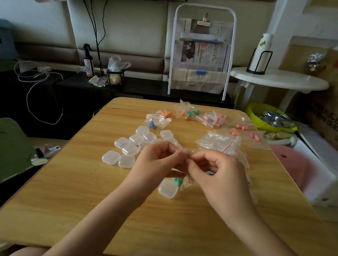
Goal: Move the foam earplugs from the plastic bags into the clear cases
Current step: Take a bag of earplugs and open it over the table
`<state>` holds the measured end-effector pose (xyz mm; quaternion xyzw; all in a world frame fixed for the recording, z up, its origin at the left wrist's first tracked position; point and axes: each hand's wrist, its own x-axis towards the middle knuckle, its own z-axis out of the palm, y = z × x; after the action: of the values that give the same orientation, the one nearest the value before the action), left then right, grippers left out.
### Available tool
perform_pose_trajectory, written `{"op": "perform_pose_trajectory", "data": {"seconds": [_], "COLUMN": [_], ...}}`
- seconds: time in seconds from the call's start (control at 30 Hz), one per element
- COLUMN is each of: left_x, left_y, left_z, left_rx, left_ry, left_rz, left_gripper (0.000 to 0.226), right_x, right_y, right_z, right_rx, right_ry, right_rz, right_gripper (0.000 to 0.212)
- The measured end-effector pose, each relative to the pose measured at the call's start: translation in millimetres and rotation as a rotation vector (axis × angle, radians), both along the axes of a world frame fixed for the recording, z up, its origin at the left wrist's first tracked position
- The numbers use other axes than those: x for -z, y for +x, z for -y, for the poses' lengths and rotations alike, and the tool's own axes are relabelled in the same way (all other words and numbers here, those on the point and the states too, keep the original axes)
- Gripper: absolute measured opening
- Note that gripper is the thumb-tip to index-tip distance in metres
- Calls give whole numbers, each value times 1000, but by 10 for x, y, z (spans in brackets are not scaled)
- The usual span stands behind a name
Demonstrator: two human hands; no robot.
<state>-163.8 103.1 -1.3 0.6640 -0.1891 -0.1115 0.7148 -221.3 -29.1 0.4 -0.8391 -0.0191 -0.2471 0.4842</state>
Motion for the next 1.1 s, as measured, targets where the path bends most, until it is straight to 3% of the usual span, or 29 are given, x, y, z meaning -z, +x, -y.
{"op": "perform_pose_trajectory", "data": {"seconds": [0.13, 0.27, 0.4, 0.5, 0.67, 0.73, 0.87, 1.1], "left_x": [-10, 29, 35, 29, 97, 125, 158, 176], "left_y": [-30, -33, -32, -46, -50, -65, -217, -266], "left_z": [-26, -58, -74, -54, 13, 36, 138, 204], "left_rx": [-1, -16, 11, 46, -26, -66, -93, -159], "left_ry": [43, 80, 105, 124, 249, 328, 309, 255], "left_rz": [74, 111, 120, 143, 303, 378, 452, 402], "left_gripper": [21, 22, 27, 24, 27, 28, 29, 36], "right_x": [-47, -64, -39, -34, -50, -26, 32, 69], "right_y": [1, -39, -33, -12, -8, -3, -18, 27], "right_z": [13, -33, -48, 4, 20, 4, -51, -58], "right_rx": [-38, -123, -156, -133, -140, -99, -35, 29], "right_ry": [211, 241, 220, 332, 491, 399, -86, -240], "right_rz": [-117, -182, -207, -234, -317, -290, -180, -24], "right_gripper": [13, 6, 17, 9, 11, 14, 28, 29]}}
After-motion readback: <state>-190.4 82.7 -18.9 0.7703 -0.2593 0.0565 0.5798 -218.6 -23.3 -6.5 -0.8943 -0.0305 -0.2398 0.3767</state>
